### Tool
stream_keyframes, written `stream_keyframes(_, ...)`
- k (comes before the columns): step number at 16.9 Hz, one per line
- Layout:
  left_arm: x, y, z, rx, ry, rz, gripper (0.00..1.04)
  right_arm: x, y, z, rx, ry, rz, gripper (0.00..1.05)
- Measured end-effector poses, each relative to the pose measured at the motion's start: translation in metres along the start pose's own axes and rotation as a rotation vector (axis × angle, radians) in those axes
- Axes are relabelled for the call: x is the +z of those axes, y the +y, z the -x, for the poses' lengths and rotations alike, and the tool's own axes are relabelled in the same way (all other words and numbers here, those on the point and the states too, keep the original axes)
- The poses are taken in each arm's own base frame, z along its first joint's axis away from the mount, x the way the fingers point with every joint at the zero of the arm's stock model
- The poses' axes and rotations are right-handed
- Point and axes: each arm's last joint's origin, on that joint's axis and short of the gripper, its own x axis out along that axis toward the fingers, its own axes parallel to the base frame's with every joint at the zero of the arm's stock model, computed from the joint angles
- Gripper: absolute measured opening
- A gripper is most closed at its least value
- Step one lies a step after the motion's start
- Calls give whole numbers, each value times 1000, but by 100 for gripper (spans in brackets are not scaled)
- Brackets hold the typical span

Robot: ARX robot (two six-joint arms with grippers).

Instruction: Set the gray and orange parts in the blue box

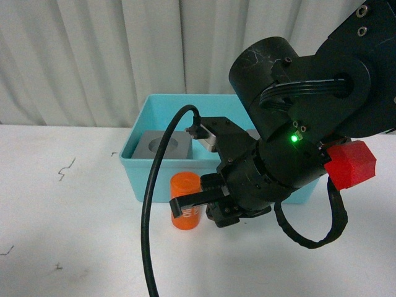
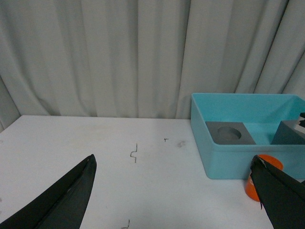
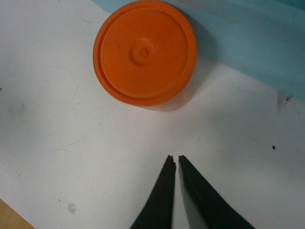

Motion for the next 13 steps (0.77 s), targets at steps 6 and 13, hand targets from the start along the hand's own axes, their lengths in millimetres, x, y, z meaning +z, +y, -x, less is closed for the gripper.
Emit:
stream_keyframes(6,0,0,0,0,0,0,98,0,0,0,-1,1,10,2)
stream_keyframes(13,0,0,0,0,0,0,98,3,11,11,9,-6,33,9)
